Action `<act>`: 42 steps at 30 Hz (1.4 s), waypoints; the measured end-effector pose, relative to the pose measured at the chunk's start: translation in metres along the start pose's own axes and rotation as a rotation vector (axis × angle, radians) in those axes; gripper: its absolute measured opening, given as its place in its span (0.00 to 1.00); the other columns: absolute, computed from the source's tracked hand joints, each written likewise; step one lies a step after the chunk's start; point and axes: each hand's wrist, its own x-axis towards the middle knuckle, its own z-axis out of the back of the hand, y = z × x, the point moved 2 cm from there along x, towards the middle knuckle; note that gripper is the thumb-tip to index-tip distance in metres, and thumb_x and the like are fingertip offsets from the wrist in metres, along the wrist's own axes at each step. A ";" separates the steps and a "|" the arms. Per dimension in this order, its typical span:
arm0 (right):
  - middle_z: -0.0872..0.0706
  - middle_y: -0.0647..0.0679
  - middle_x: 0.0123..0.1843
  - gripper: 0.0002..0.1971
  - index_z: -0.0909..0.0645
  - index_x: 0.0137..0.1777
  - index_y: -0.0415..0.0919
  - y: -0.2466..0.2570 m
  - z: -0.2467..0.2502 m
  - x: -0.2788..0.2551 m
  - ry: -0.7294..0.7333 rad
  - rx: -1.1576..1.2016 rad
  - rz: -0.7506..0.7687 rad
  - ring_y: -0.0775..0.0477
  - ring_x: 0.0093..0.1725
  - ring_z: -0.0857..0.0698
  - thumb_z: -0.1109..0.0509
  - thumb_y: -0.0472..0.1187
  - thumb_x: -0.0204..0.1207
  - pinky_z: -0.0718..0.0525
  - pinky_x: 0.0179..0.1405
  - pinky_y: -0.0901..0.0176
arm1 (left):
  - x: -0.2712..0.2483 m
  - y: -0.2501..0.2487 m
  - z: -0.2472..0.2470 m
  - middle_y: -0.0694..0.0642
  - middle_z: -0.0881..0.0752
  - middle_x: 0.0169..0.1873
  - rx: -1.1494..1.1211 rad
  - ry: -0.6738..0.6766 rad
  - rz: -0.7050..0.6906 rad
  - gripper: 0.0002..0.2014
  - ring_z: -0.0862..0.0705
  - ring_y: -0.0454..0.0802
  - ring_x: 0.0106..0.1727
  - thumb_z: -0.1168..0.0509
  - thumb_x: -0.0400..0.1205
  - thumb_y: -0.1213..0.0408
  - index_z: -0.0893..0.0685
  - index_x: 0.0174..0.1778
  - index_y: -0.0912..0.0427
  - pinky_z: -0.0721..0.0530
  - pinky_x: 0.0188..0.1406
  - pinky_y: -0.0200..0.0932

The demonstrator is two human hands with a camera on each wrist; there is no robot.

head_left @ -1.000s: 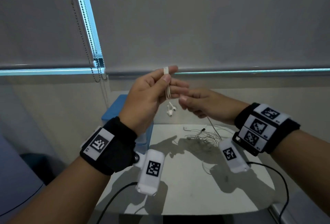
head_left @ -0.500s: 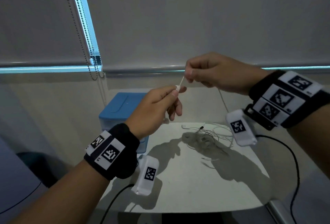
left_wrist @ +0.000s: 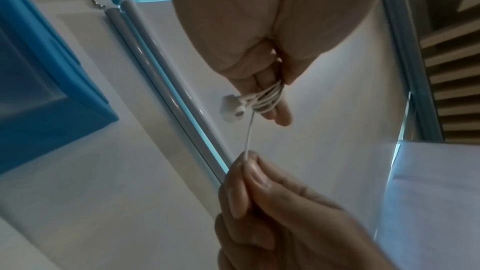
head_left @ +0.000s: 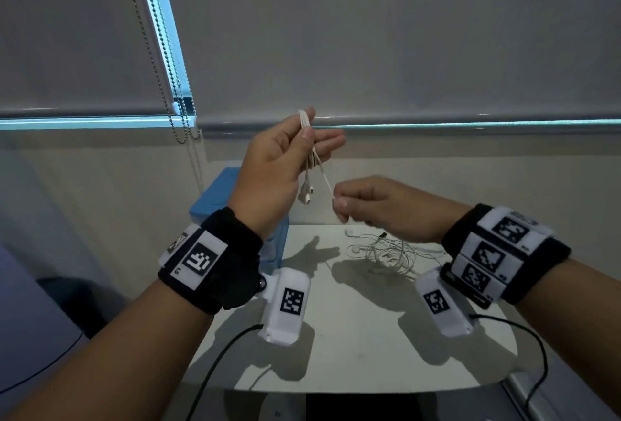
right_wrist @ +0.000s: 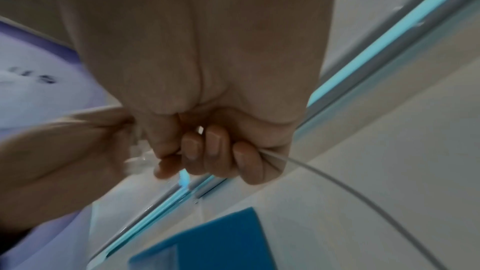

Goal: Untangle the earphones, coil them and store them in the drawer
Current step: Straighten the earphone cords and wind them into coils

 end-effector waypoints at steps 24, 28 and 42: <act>0.19 0.60 0.35 0.13 0.16 0.45 0.48 -0.012 0.015 0.003 -0.201 -0.113 0.007 0.54 0.35 0.24 0.38 0.44 0.90 0.25 0.41 0.57 | -0.003 0.005 0.000 0.56 0.12 0.38 -0.093 0.028 -0.012 0.16 0.14 0.49 0.37 0.47 0.93 0.66 0.21 0.72 0.68 0.17 0.48 0.42; 0.19 0.58 0.34 0.11 0.16 0.47 0.50 0.001 -0.012 -0.004 -0.128 -0.290 0.080 0.56 0.36 0.22 0.38 0.45 0.89 0.26 0.39 0.62 | -0.001 0.007 0.001 0.60 0.07 0.51 0.023 -0.072 -0.026 0.17 0.07 0.51 0.54 0.46 0.93 0.68 0.25 0.77 0.67 0.13 0.59 0.44; 0.24 0.58 0.43 0.07 0.17 0.49 0.48 0.041 0.040 -0.002 -0.134 -0.725 0.297 0.53 0.45 0.27 0.35 0.45 0.86 0.26 0.45 0.51 | -0.007 0.026 -0.012 0.58 0.23 0.28 0.337 0.230 0.141 0.22 0.30 0.55 0.34 0.52 0.88 0.54 0.19 0.39 0.61 0.30 0.35 0.52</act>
